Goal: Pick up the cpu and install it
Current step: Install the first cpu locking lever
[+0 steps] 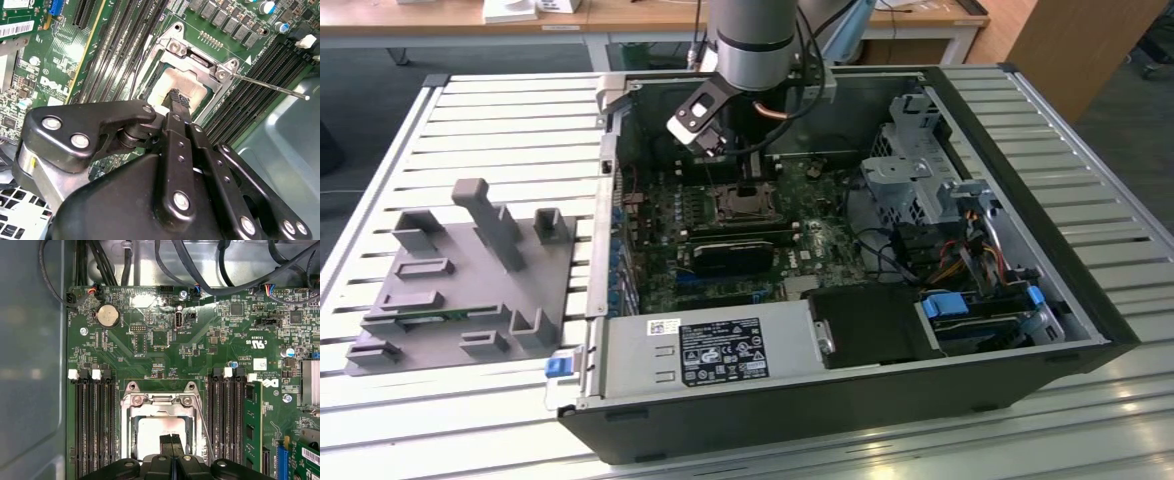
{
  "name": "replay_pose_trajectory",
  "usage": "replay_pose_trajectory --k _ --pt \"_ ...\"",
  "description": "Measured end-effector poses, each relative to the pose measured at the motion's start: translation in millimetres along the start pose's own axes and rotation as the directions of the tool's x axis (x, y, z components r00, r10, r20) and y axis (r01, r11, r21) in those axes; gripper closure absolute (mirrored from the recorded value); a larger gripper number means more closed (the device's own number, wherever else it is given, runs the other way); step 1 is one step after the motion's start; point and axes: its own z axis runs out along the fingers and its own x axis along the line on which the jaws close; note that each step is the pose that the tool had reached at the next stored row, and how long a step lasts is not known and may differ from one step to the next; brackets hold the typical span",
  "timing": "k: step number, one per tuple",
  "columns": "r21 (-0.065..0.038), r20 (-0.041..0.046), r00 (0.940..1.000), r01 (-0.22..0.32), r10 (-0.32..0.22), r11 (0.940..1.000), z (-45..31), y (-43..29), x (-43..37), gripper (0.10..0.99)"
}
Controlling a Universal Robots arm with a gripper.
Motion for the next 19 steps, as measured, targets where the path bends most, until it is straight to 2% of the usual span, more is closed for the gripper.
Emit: replay_pose_trajectory --k 19 --pt "0.000 -0.0001 1.0000 0.000 0.000 1.0000 -3.7 0.1 0.0 0.980"
